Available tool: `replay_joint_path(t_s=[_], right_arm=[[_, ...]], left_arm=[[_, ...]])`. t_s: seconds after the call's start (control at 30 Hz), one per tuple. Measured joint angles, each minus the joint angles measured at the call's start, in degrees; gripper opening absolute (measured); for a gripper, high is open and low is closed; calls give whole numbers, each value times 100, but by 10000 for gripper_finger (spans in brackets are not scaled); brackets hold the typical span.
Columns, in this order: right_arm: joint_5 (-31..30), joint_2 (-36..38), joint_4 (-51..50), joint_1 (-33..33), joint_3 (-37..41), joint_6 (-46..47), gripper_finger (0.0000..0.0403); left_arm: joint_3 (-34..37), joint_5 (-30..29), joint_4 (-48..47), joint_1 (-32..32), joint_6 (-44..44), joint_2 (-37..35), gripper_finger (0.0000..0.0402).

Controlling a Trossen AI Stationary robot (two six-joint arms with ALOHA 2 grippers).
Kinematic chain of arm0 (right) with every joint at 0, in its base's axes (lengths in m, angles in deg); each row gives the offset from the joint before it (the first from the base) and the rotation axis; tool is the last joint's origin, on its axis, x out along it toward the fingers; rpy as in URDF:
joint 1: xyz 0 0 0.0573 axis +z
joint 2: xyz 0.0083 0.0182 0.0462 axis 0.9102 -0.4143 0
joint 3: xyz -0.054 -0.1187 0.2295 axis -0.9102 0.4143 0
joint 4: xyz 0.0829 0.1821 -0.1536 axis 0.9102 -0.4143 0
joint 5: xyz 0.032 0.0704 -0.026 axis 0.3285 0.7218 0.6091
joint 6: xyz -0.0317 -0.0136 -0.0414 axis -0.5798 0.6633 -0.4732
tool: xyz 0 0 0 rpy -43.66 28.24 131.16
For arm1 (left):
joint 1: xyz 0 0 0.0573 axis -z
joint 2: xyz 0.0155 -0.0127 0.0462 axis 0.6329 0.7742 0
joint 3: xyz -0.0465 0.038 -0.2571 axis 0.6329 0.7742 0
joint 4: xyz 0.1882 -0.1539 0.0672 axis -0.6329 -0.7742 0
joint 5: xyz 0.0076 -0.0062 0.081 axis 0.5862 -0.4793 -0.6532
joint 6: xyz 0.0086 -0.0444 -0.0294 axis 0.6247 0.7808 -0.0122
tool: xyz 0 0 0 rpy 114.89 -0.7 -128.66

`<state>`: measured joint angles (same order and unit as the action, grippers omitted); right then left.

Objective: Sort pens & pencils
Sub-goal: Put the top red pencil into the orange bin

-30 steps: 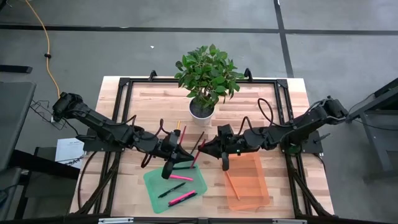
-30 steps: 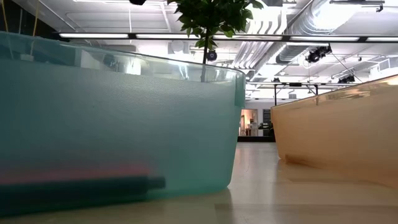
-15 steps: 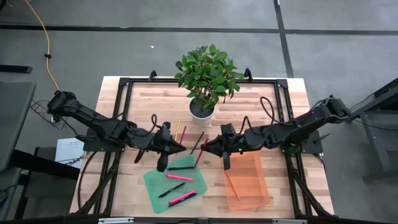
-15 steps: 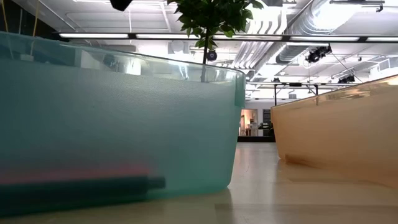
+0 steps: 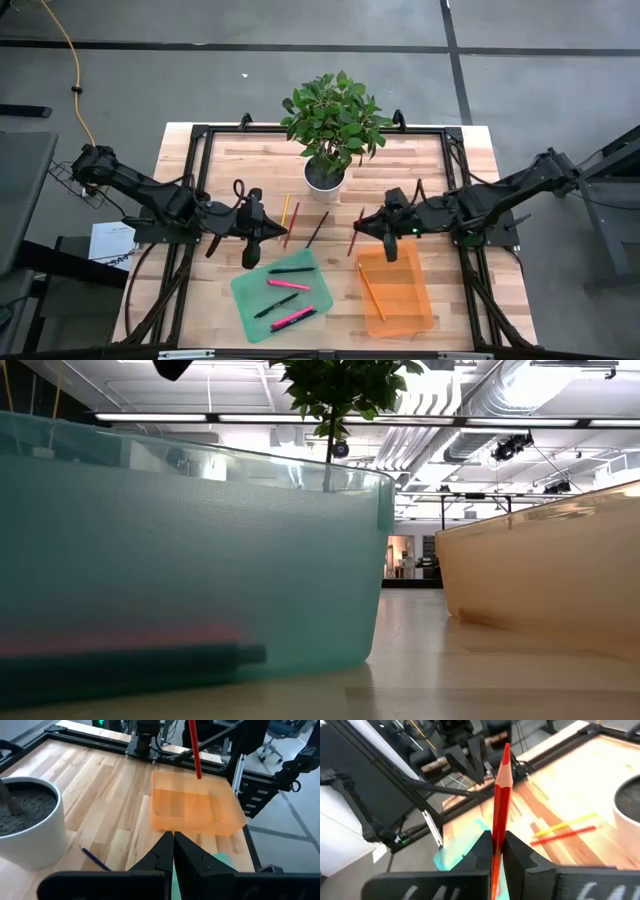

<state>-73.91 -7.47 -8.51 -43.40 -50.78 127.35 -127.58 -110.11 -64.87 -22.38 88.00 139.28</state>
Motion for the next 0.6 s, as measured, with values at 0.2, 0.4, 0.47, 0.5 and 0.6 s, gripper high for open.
replay_joint_path(t_s=[0.2,0.4,0.47,0.5,0.6], right_arm=[[-163,388,-1029,355,0,713,4],[-158,390,-1433,841,0,1579,3],[-141,343,-1612,1015,0,1884,3],[-131,323,-1712,1105,0,2049,3],[-131,278,-2064,1366,0,2540,3]], left_arm=[[0,32,-110,0,-2,-42,1],[0,48,-175,0,0,-36,1],[0,48,-193,0,0,-36,1],[0,50,-209,0,0,-36,1],[0,50,-233,0,0,-36,1]])
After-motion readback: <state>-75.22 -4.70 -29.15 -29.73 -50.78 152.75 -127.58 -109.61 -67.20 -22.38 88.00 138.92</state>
